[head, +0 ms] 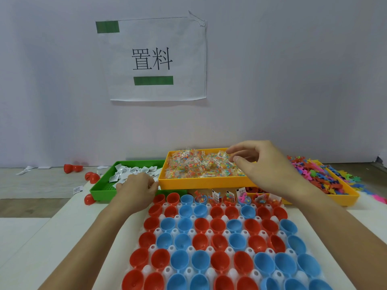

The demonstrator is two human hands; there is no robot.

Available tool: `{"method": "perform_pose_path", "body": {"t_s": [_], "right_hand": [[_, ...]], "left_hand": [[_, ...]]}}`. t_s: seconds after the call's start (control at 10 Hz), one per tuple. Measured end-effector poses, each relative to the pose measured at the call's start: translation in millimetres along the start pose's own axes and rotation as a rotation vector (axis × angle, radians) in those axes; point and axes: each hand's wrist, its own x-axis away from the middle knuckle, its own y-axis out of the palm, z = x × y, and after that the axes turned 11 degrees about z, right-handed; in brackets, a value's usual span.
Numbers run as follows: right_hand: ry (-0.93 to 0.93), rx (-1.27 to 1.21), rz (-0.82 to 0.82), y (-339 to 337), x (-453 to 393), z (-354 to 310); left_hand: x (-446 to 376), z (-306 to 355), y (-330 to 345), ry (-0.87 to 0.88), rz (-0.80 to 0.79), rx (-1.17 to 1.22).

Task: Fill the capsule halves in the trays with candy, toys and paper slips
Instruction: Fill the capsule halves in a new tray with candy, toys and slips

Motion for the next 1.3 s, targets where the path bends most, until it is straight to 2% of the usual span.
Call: {"method": "perform_pose_path", "body": {"t_s": [0.5, 0.9, 1.2, 1.3], "right_hand": [[0.0, 0.023, -0.015, 1, 1, 0], [-0.002, 0.031, -0.019, 1, 2, 0], [-0.006, 0.034, -0.024, 1, 1, 0], [-0.004, 0.036, -0.028, 1, 2, 0]], "left_hand": [[-6, -17, -12, 0.165, -0.199, 0.075], [-8, -20, -17, 0.188, -0.003, 0.168], [-10, -10, -26, 0.038, 0.315, 0.34], [-7, 2, -37, 0.043, 0.334, 0.432]]}}
